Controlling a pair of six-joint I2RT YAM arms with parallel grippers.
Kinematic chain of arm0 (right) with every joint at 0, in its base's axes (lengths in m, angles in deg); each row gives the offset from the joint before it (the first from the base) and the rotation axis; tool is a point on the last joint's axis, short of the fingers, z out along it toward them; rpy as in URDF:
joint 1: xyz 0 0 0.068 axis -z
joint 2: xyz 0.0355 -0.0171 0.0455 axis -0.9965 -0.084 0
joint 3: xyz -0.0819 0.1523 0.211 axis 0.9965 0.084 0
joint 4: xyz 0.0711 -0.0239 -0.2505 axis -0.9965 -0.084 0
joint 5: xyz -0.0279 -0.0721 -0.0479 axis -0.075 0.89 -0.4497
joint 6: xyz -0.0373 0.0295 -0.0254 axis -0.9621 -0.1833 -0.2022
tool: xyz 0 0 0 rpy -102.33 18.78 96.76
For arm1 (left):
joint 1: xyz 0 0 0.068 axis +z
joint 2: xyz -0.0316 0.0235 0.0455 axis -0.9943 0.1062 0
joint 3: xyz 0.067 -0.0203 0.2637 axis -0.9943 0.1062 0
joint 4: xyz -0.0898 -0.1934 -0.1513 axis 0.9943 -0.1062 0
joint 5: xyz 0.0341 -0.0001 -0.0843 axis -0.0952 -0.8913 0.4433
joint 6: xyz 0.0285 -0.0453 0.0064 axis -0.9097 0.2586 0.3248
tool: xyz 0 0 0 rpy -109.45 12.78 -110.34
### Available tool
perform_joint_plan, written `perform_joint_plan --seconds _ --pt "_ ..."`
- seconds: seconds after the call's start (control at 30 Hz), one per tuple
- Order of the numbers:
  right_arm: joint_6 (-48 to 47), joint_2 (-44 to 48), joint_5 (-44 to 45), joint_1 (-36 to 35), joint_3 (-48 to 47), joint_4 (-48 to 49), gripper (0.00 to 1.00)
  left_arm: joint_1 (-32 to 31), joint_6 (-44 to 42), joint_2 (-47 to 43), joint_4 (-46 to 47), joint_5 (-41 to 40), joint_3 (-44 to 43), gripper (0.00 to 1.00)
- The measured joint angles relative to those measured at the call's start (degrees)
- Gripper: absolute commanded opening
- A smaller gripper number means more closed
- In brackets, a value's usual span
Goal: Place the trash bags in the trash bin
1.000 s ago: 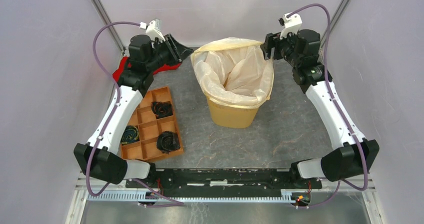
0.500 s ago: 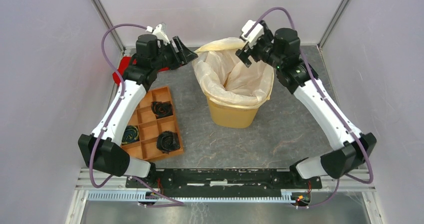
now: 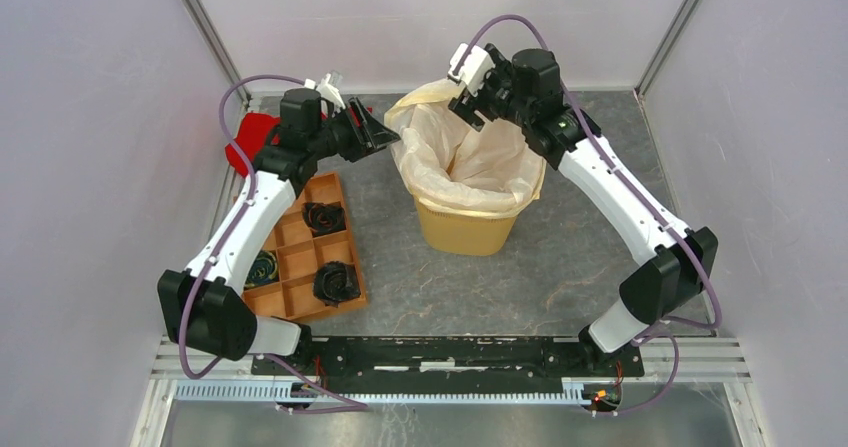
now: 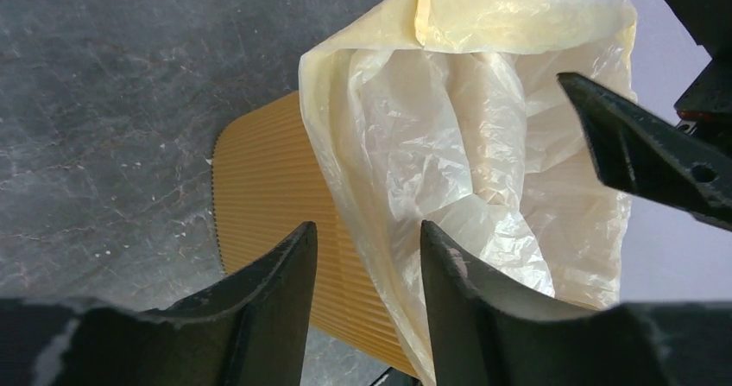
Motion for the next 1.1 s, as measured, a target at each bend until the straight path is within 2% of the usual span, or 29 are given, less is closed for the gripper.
perform_joint_plan --seconds 0.13,0.3,0.47,0.53,0.6,0.67,0.77,0.83,1.1 --pt "0.74 0.0 0.76 -0.9 0.0 1.44 0.65 0.0 1.42 0.02 0.66 1.46 1.22 0.5" --pt "3.43 -0.28 2.45 -1.33 0.0 3.82 0.46 0.0 2.84 0.0 2.29 3.04 2.4 0.56" --pt "6.69 -1.22 5.55 -1.33 -0.02 6.82 0.35 0.0 3.8 -0.68 3.26 4.48 4.07 0.55" --pt "8.0 -2.1 5.79 -1.33 -0.81 7.21 0.39 0.0 3.91 -1.01 3.45 4.85 4.44 0.55" --pt "9.05 -3.21 5.57 -1.31 -2.03 7.26 0.55 0.0 3.91 -1.2 3.63 4.94 4.44 0.55" --pt "9.62 -3.72 4.66 -1.29 -2.36 7.17 0.75 0.0 3.91 -1.42 3.74 4.96 4.44 0.55" --pt "9.03 -3.67 2.51 -1.33 -2.36 6.47 0.92 0.0 3.89 -1.6 3.78 4.9 4.44 0.53" --pt "8.26 -3.45 1.7 -1.42 -2.25 6.34 0.97 0.0 3.89 -1.6 3.85 4.94 4.44 0.48" --pt "1.62 -2.34 9.33 -3.78 -1.25 4.09 0.98 0.0 3.93 -1.86 4.63 5.95 5.05 0.41"
